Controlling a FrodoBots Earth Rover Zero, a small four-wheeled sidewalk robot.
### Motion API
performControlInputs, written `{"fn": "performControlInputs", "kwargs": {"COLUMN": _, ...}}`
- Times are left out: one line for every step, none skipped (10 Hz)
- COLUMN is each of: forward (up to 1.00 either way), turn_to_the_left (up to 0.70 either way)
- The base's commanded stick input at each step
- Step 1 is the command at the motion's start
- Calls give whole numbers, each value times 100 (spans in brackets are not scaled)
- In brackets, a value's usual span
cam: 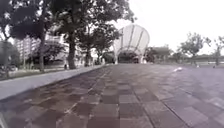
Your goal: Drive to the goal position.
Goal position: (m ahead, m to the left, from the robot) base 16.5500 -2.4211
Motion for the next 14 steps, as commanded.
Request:
{"fn": "performControlInputs", "kwargs": {"forward": 100, "turn_to_the_left": 0}}
{"fn": "performControlInputs", "kwargs": {"forward": 100, "turn_to_the_left": 0}}
{"fn": "performControlInputs", "kwargs": {"forward": 100, "turn_to_the_left": 0}}
{"fn": "performControlInputs", "kwargs": {"forward": 100, "turn_to_the_left": 0}}
{"fn": "performControlInputs", "kwargs": {"forward": 100, "turn_to_the_left": 0}}
{"fn": "performControlInputs", "kwargs": {"forward": 100, "turn_to_the_left": 0}}
{"fn": "performControlInputs", "kwargs": {"forward": 100, "turn_to_the_left": 0}}
{"fn": "performControlInputs", "kwargs": {"forward": 100, "turn_to_the_left": 0}}
{"fn": "performControlInputs", "kwargs": {"forward": 100, "turn_to_the_left": 0}}
{"fn": "performControlInputs", "kwargs": {"forward": 100, "turn_to_the_left": 0}}
{"fn": "performControlInputs", "kwargs": {"forward": 100, "turn_to_the_left": 0}}
{"fn": "performControlInputs", "kwargs": {"forward": 100, "turn_to_the_left": 0}}
{"fn": "performControlInputs", "kwargs": {"forward": 100, "turn_to_the_left": 0}}
{"fn": "performControlInputs", "kwargs": {"forward": 100, "turn_to_the_left": 0}}
